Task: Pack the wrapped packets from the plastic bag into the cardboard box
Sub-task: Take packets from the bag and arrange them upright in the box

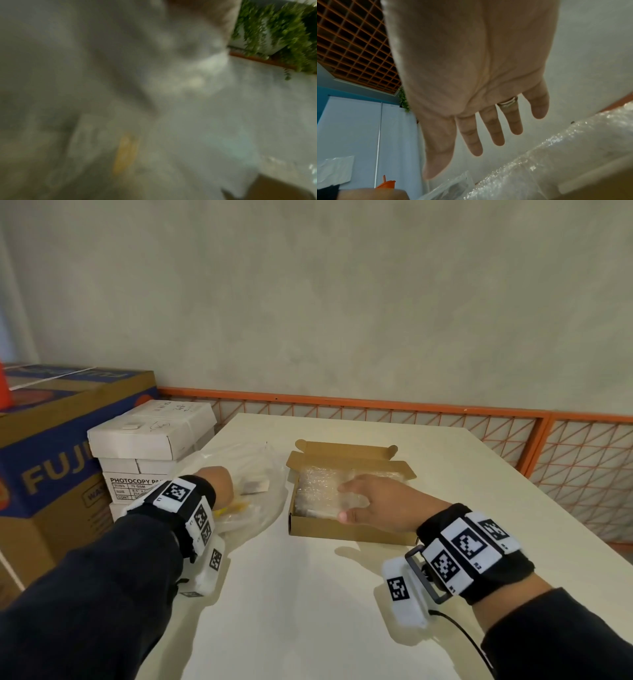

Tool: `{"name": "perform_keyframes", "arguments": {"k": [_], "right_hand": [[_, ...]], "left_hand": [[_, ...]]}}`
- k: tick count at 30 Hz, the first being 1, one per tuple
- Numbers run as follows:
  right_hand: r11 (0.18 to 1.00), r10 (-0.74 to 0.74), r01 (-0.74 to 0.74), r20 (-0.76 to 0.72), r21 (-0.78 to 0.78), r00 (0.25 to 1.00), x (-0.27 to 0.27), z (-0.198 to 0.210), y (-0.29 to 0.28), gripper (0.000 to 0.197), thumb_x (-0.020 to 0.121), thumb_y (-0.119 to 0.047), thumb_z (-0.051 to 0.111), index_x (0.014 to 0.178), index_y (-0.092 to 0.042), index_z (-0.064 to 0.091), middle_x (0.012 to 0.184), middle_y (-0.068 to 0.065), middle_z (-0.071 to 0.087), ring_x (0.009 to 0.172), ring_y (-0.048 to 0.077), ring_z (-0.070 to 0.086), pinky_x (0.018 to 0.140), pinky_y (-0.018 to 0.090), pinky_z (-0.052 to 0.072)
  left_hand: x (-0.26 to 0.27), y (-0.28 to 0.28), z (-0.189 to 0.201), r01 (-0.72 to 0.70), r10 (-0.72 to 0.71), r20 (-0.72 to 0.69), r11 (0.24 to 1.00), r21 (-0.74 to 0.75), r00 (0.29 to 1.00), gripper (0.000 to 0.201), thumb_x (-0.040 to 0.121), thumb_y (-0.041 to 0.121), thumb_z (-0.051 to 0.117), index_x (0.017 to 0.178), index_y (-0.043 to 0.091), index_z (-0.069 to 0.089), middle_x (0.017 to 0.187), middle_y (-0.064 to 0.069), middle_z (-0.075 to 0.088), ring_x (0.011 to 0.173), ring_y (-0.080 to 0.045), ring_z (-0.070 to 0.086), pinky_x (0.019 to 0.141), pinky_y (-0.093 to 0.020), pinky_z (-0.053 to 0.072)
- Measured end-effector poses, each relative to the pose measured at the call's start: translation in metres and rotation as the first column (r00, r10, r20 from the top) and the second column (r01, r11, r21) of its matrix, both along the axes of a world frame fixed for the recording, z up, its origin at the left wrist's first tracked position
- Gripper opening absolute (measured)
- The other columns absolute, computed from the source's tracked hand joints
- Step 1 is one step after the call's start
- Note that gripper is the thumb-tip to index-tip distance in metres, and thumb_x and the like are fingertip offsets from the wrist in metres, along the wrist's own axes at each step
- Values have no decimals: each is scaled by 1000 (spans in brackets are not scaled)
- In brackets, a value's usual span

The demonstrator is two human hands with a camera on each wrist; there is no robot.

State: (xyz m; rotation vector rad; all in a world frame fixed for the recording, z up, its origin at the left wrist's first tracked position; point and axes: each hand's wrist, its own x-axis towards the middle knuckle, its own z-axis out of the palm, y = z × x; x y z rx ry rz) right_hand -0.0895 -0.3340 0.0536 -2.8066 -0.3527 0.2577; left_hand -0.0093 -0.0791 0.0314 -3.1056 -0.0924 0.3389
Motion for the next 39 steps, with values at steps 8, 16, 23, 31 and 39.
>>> {"name": "perform_keyframes", "arguments": {"k": [8,16,23,31,39], "right_hand": [[987,-16,2,86,158,996,-13,7,5,49,88,-42,58,133,-25,48,145,-6,41,135,13,36,107,28,29],[896,-39,-58,208,440,977,-28,9,28,68,90,-38,56,147,-28,21,147,-6,39,131,14,41,99,25,34],[442,-106,11,40,897,994,-28,16,41,36,88,-34,61,119,-21,50,103,3,67,77,12,62,65,21,53],[245,-136,89,-57,965,989,-24,9,19,38,81,-26,66,115,-11,61,112,14,68,105,33,64,92,55,49],[208,-212,156,-111,966,971,-21,4,-1,42,84,-27,65,122,-12,57,119,7,66,111,24,62,102,50,43]], "left_hand": [[-15,-1,43,88,23,235,890,-448,972,31,97,12,41,118,-1,61,121,-16,60,112,-30,56,90,-31,42],[-61,-32,67,387,76,405,181,-904,911,32,98,13,41,120,27,61,126,1,59,115,-17,54,98,-34,41],[-89,-79,79,308,-136,321,-109,-945,937,29,98,11,40,110,25,63,100,-3,68,78,-14,64,64,-26,52],[-88,-100,70,235,-129,249,-113,-965,960,14,93,18,54,101,11,62,91,-5,66,87,-21,60,89,-42,46],[-80,-103,51,166,-171,163,0,-986,972,13,92,3,52,86,9,61,70,1,57,57,-5,54,58,-17,53]]}}
